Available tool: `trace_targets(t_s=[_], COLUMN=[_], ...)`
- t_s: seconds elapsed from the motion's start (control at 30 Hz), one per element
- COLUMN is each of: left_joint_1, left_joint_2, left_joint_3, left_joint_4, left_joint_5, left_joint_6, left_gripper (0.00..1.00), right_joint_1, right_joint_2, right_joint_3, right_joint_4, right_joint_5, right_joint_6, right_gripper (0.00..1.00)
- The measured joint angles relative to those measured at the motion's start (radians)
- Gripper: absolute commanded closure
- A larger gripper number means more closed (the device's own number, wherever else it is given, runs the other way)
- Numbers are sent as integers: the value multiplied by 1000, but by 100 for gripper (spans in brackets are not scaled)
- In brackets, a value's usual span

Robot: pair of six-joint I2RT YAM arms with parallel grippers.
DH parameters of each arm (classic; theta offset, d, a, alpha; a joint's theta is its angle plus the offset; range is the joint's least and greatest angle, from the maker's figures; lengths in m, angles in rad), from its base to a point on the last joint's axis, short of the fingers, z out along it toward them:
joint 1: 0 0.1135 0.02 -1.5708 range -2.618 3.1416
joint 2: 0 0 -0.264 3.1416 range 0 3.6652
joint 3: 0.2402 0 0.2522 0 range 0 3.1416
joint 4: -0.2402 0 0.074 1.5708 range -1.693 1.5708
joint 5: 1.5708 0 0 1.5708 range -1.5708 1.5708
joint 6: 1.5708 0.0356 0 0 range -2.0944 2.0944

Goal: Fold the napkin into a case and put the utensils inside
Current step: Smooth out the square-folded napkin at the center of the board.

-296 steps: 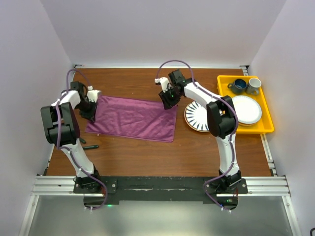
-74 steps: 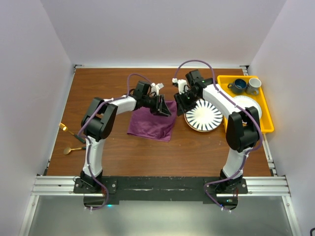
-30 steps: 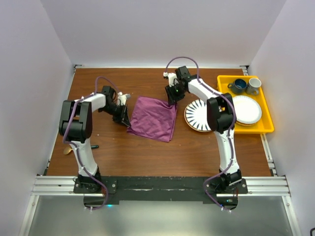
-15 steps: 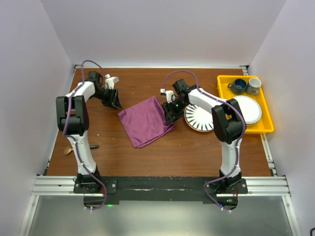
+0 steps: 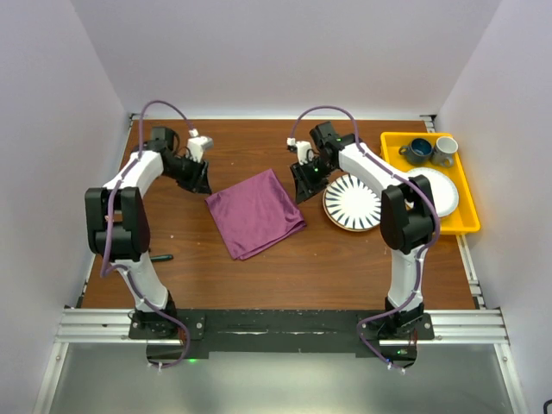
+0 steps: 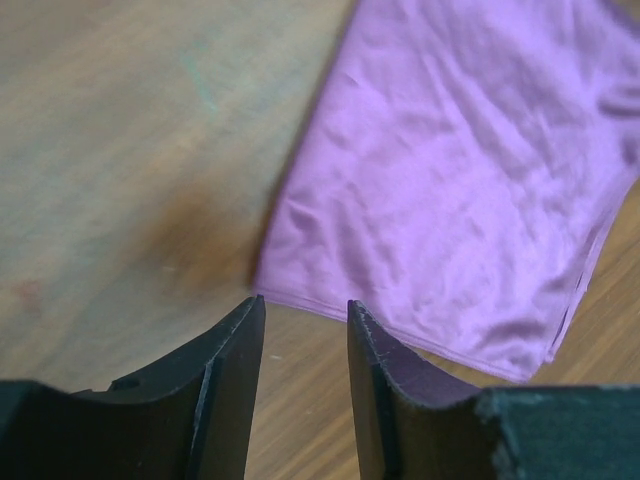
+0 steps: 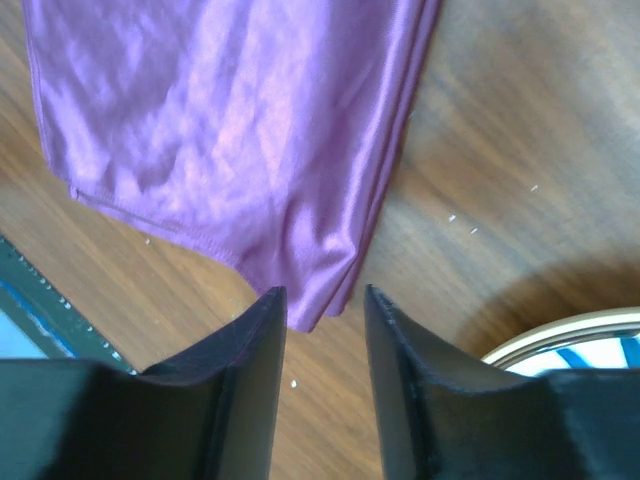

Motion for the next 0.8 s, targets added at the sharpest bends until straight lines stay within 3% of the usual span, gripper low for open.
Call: trace_targets(t_s=[0.17,0.37,0.57,0.8], left_joint_1=[-90,-209,-225,-362], left_joint_2=[-42,-87,-278,-505], left_joint_3=[-109,-180,-360,-606], left_joint_4=[-7,-23,-33,17], left_joint_5=[-21,3,45,45], left_joint_6=[41,127,373,660], left_gripper=[64,59,57,55], right_joint_1=[4,9,10,10], right_joint_2=[0,-1,24,55], right_joint_3=[-14,-107,-185,-187], right_joint_4=[-1,9,13,29], right_joint_5=[-43,-86,-75,-55], right_joint_6=[13,13,-9,-21], right_gripper=[78,79,79,79])
